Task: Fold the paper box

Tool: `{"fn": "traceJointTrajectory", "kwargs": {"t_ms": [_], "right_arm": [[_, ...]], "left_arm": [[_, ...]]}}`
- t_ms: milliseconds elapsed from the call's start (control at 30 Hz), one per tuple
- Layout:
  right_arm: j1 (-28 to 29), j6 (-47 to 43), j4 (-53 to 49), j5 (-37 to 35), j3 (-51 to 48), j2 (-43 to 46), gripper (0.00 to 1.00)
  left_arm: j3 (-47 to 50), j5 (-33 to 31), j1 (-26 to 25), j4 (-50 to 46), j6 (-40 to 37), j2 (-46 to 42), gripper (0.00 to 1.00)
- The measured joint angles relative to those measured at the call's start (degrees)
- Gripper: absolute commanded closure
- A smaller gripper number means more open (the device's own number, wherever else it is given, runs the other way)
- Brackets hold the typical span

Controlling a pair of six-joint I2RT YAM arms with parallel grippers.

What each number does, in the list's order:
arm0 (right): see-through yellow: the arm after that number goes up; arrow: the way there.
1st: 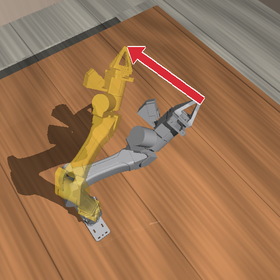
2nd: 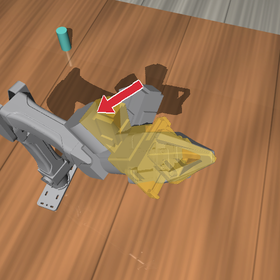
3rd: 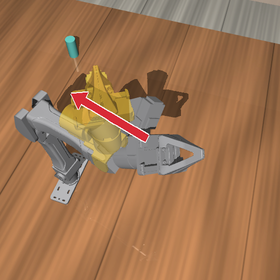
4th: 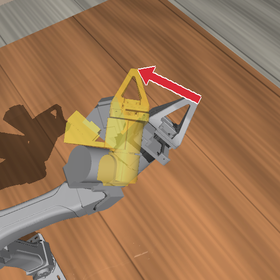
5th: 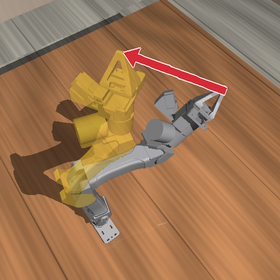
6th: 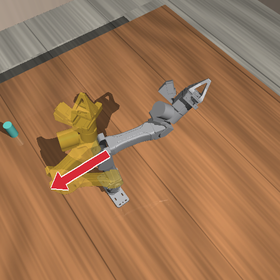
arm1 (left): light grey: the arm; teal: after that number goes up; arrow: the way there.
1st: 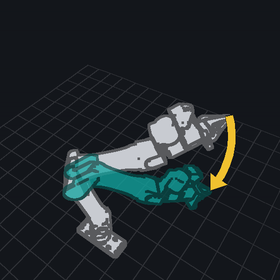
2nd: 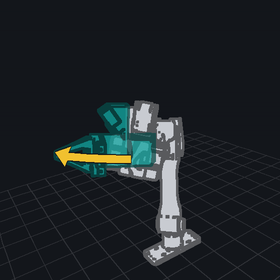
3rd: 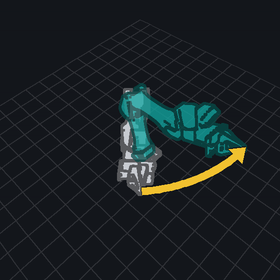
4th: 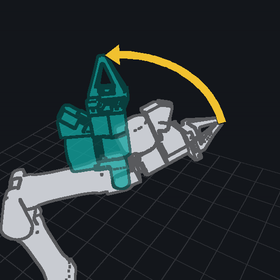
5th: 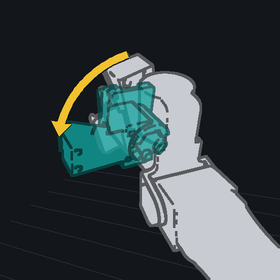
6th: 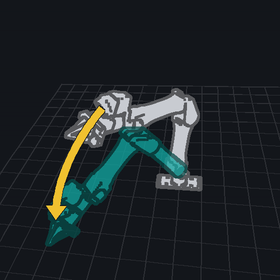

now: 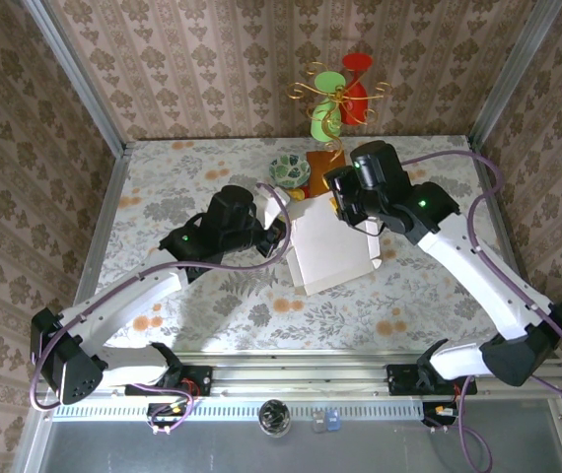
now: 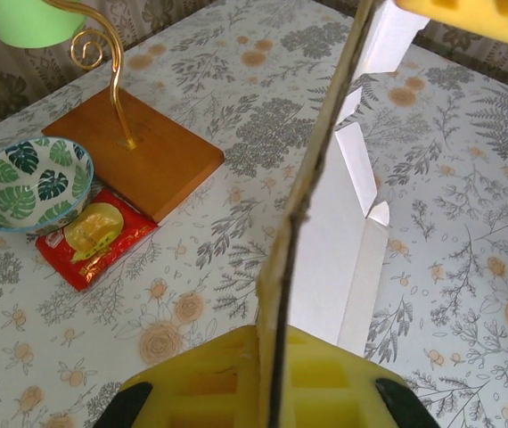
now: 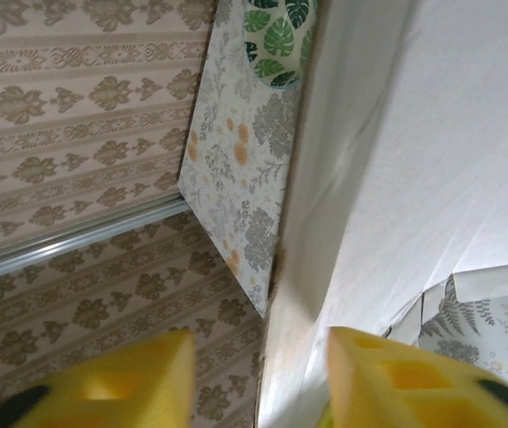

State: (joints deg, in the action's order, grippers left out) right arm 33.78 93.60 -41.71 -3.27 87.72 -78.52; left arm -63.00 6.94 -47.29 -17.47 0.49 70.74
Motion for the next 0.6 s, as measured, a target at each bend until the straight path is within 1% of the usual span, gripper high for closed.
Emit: {"fn": "traceJointTrajectory", "kwargs": {"t_ms": [67, 333, 367, 433, 533, 600], "right_arm": [[0.0, 0.1, 0.4, 0.0, 0.0, -0.7, 0.72], [0.0, 0.0, 0.6, 0.1, 0.0, -1.0, 0.71], [0.0, 0.0, 0.9, 0.2, 0.0, -1.2, 0.72], [-0.2, 0.1, 1.3, 0.3, 0.0, -2.0, 0.77], [-0.2, 0.2, 1.6, 0.5, 0.0, -3.0, 0.79], [-0.2, 0.2, 1.7, 0.5, 0.0, -3.3, 0.82]], "left_arm": [[0.0, -0.4, 0.0, -0.4, 0.0, 0.0, 1.0], [0.0, -0.9, 0.0, -0.6, 0.0, 0.0, 1.0], [0.0, -1.0, 0.0, -0.6, 0.0, 0.0, 1.0], [0.0, -1.0, 0.0, -0.6, 0.0, 0.0, 1.0], [0.0, -1.0, 0.0, -1.4, 0.0, 0.0, 1.0], [0.0, -1.2, 0.0, -1.8, 0.0, 0.0, 1.0]]}}
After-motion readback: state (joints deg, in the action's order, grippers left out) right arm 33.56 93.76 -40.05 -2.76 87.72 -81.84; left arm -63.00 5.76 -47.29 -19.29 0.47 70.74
